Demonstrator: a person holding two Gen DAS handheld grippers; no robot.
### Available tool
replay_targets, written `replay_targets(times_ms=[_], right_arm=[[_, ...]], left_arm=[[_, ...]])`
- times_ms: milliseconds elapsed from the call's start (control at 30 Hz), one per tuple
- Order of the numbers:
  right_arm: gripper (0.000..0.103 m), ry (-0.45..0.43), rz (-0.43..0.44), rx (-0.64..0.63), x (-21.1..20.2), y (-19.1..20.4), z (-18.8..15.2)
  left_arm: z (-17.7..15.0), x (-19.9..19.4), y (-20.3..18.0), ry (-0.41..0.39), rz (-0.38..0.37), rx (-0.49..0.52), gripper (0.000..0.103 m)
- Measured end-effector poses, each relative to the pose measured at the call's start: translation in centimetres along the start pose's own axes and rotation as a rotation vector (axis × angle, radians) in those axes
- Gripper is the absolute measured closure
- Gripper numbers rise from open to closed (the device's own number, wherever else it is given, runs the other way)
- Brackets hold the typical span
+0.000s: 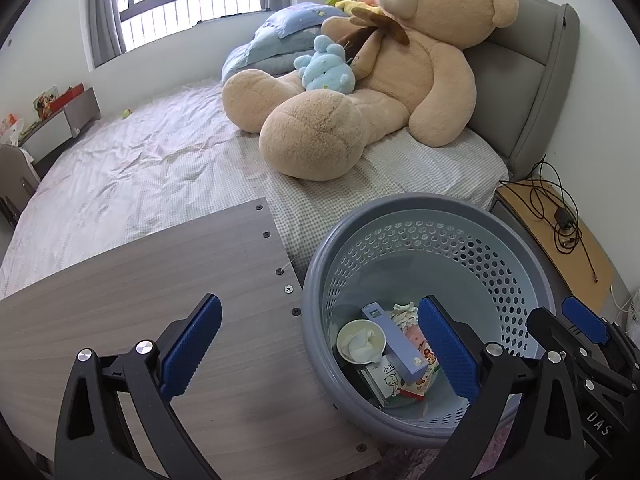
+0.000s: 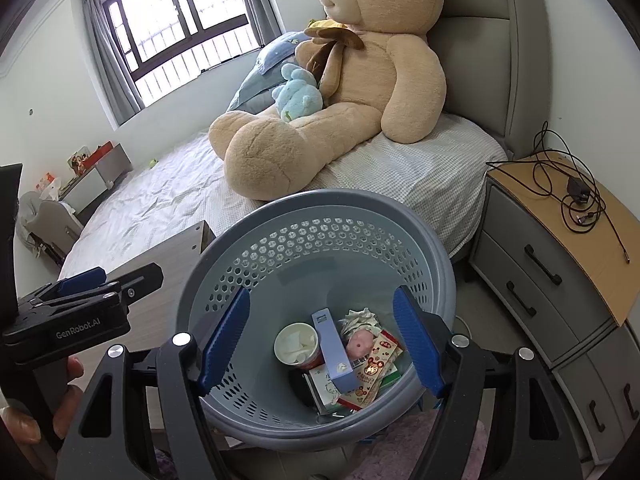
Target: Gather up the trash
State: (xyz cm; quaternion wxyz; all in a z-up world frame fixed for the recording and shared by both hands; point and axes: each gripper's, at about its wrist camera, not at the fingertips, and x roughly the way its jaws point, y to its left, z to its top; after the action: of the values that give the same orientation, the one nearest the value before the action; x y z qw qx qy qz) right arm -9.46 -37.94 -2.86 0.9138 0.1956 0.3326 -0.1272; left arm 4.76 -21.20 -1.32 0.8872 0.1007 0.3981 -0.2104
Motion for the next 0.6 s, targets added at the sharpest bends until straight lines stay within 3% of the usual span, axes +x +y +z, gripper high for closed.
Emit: replay_targets(times_ms=[600], right_arm=[[0.031,0.007,0.0,-0.002,0.26,0.27,0.02]], left_arm=[[-0.19,0.23,-0.13,0.01,0.01,0.003,0.006]])
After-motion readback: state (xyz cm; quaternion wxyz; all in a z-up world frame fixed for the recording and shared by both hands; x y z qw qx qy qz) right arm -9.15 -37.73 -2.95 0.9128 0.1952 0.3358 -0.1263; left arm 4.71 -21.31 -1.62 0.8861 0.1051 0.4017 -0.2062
